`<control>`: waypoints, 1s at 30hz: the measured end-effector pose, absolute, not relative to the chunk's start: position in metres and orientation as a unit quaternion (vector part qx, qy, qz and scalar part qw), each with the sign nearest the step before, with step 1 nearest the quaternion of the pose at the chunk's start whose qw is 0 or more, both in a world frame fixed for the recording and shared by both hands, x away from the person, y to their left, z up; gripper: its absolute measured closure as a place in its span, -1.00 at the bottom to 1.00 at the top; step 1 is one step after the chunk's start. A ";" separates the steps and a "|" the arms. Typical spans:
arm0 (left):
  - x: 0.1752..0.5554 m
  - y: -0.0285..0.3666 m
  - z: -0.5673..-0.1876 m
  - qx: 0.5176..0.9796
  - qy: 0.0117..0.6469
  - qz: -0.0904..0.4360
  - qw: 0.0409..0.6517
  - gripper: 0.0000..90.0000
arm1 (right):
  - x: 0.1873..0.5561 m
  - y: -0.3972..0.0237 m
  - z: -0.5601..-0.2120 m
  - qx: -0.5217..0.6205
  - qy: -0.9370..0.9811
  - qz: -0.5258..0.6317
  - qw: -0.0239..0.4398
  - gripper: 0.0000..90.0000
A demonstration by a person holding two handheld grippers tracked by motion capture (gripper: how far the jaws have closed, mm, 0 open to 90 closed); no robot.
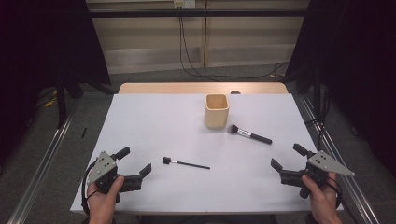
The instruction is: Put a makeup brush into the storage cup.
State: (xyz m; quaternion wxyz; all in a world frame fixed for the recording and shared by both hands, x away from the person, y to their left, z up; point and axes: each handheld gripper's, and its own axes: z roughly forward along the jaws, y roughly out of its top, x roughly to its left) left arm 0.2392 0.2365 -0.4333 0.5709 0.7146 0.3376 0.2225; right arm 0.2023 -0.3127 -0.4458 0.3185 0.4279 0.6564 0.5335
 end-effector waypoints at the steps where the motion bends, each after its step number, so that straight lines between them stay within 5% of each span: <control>1: 0.239 0.237 -0.433 0.714 0.338 0.224 0.571 -0.94 | 0.203 -0.313 -0.446 0.428 0.656 0.534 0.318 -1.00; 30: 0.248 0.213 -0.420 0.724 0.308 0.218 0.577 -0.95 | 0.207 -0.306 -0.449 0.421 0.671 0.531 0.302 -1.00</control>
